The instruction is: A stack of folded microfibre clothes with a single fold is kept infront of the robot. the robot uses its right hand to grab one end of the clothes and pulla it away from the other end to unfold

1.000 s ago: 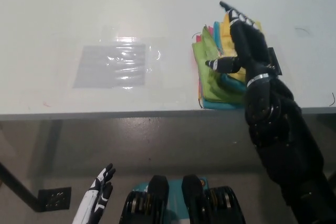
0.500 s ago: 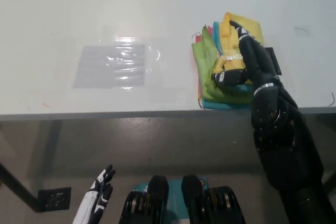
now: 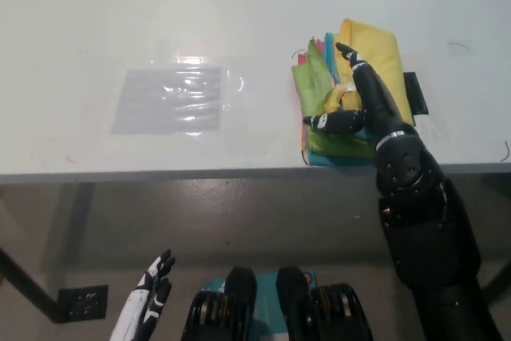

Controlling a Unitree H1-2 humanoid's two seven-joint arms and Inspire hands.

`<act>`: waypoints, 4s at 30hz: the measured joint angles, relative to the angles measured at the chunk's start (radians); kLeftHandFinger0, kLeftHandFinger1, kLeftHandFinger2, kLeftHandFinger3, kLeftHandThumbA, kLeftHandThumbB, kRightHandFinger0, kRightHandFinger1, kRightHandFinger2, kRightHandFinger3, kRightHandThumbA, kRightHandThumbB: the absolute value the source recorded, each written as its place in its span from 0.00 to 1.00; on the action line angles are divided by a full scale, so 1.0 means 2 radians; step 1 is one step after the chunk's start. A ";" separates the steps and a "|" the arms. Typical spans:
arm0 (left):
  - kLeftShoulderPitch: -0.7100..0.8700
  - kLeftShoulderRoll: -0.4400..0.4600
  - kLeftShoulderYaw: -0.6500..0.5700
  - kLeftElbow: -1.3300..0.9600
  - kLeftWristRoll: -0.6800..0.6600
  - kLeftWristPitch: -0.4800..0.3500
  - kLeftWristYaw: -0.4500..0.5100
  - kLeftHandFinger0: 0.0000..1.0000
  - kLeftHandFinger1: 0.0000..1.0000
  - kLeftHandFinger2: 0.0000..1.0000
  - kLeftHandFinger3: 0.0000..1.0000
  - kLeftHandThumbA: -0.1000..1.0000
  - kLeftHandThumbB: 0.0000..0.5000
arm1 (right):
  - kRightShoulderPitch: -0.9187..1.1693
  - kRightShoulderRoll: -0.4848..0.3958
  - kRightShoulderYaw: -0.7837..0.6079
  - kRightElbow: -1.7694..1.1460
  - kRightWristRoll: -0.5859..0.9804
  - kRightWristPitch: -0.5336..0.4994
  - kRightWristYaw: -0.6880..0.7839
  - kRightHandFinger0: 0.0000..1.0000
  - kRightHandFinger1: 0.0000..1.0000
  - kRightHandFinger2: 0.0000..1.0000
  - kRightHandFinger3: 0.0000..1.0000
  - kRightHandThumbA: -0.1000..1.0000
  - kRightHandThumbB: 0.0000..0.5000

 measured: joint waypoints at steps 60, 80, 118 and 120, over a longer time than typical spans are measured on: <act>-0.017 0.002 0.002 0.002 0.010 0.000 0.000 1.00 1.00 1.00 1.00 1.00 1.00 | -0.048 0.003 -0.196 0.183 0.181 -0.192 -0.273 0.00 0.25 0.70 0.76 0.00 0.27; -0.017 0.002 0.003 0.003 0.009 0.000 0.005 1.00 1.00 1.00 1.00 1.00 1.00 | 0.015 -0.100 -0.096 0.137 0.209 -0.203 -0.229 1.00 1.00 1.00 1.00 0.89 0.82; -0.015 0.002 0.002 0.006 0.009 0.001 0.008 1.00 1.00 1.00 1.00 1.00 1.00 | 0.092 -0.192 -0.076 -0.391 0.130 -0.104 -0.181 1.00 1.00 1.00 1.00 1.00 0.83; -0.015 0.002 0.002 0.007 0.009 0.001 0.008 1.00 1.00 1.00 1.00 1.00 1.00 | 0.111 -0.191 -0.078 -0.429 0.138 -0.104 -0.180 1.00 1.00 1.00 1.00 1.00 0.91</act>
